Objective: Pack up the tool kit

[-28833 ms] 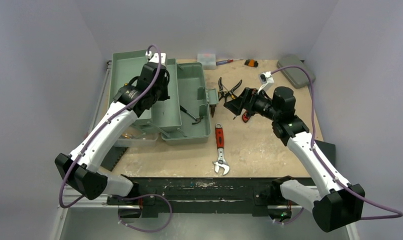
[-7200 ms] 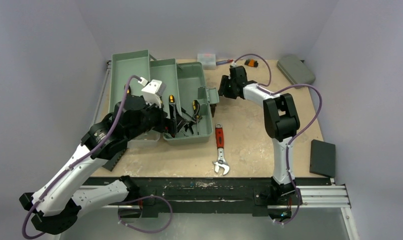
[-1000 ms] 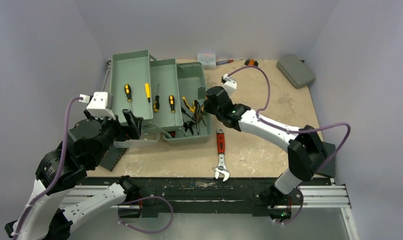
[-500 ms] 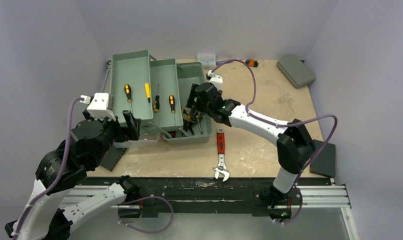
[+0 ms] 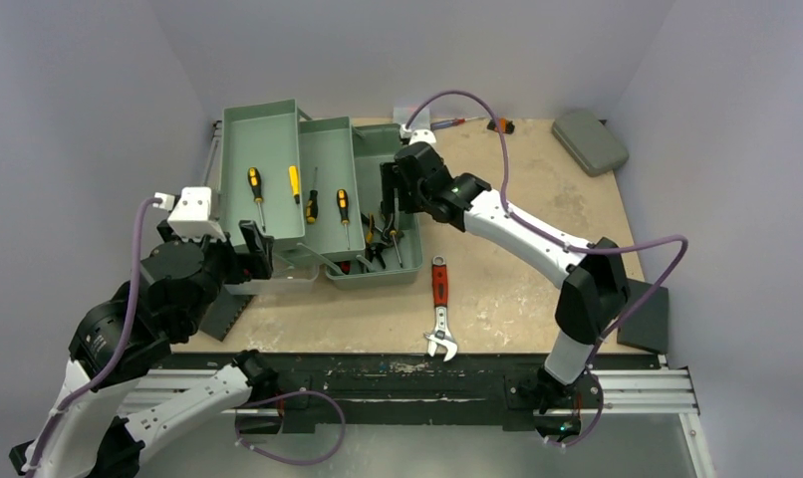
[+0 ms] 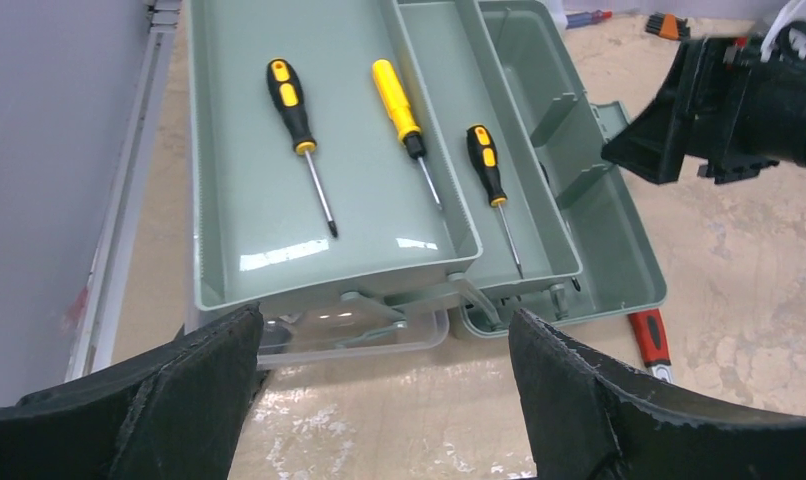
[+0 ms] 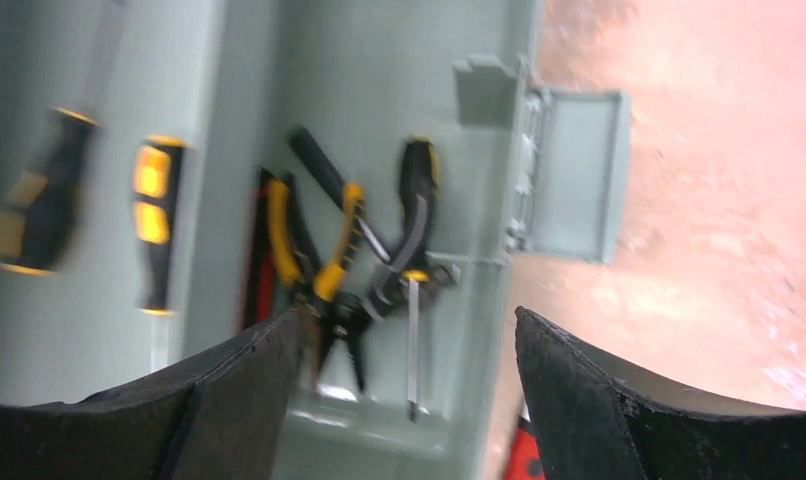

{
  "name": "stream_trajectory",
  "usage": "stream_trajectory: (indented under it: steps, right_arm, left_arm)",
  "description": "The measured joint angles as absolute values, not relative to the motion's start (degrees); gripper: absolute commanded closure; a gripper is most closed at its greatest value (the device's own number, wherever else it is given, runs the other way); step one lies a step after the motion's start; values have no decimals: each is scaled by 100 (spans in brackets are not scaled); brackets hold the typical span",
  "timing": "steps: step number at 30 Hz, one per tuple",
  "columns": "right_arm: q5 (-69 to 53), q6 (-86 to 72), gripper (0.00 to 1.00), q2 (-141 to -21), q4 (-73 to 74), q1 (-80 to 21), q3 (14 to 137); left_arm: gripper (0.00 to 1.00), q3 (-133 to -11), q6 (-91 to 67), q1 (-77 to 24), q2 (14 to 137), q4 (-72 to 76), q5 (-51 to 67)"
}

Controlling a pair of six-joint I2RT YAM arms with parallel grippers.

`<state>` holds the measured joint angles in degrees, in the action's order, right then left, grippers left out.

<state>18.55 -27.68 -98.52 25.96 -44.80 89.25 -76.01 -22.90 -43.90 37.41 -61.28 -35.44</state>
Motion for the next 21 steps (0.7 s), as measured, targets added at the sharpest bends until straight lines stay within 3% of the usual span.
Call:
stream_trajectory:
  steps: [7,14,18,21]
  right_arm:
    - [1426,-2600,31,-10228,3369,-4147,8794]
    - [692,-2477,60,-10628,3367,-3833,8794]
    - [429,-2447,88,-10975,3301,-3649,8707]
    - [244,-2585,100,-10989,3107,-3555,8578]
  left_arm:
    - [9,-7566,-2394,-4390,3441,-6410,-4399]
    - [2,-7229,-2576,-4390,3026,-6678,-5190]
    - [0,-7094,-2598,-4390,2871,-6702,-5422]
    - [0,-6866,-2593,-4390,2808,-6685,-5509]
